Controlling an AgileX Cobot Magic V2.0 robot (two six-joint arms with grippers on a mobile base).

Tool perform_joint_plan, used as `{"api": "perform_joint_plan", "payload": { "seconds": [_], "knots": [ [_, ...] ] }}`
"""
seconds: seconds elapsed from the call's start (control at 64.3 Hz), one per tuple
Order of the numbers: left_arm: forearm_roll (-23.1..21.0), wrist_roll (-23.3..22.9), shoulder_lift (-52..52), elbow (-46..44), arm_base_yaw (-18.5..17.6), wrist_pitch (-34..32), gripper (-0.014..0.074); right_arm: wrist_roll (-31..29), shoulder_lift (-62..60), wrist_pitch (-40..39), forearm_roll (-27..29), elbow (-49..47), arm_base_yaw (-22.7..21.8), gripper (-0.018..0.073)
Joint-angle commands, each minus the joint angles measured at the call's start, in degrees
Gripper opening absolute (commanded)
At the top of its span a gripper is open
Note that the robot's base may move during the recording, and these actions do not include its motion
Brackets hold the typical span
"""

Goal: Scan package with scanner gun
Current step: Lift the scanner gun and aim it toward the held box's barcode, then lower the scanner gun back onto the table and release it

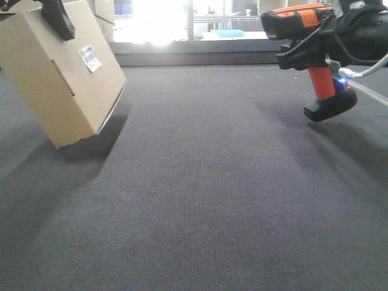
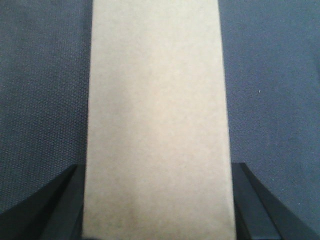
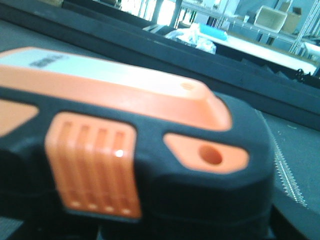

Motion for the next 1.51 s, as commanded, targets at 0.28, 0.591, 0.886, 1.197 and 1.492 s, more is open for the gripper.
{"api": "perform_joint_plan", "payload": {
  "seconds": [0.28,0.591,0.886,1.197,1.492],
  "knots": [
    [-0.1,-0.4,-0.3,-0.1,-0.3,-1.4,0.0015,-0.6,-0.2,-5.5,0.3,-0.8,-0.6,0.0181],
    [-0.1,-0.4,-0.3,-0.1,-0.3,-1.5,0.0015,-0.6,-4.1,-5.3,1.2,-0.8,-0.6,0.0181],
    [-0.1,-0.4,-0.3,-0.1,-0.3,-2.1,0.0015,9.8,-8.3,-0.8,1.3,1.7,-0.6,0.0181],
    [-0.1,-0.4,-0.3,-0.1,-0.3,-2.0,0.0015,20.9,-8.2,-13.8,1.3,12.6,-0.8,0.0181],
    [-0.1,-0.4,-0.3,-0.1,-0.3,-1.9,0.0015,20.9,-7.5,-15.5,2.7,13.1,-0.8,0.0181]
  ]
}}
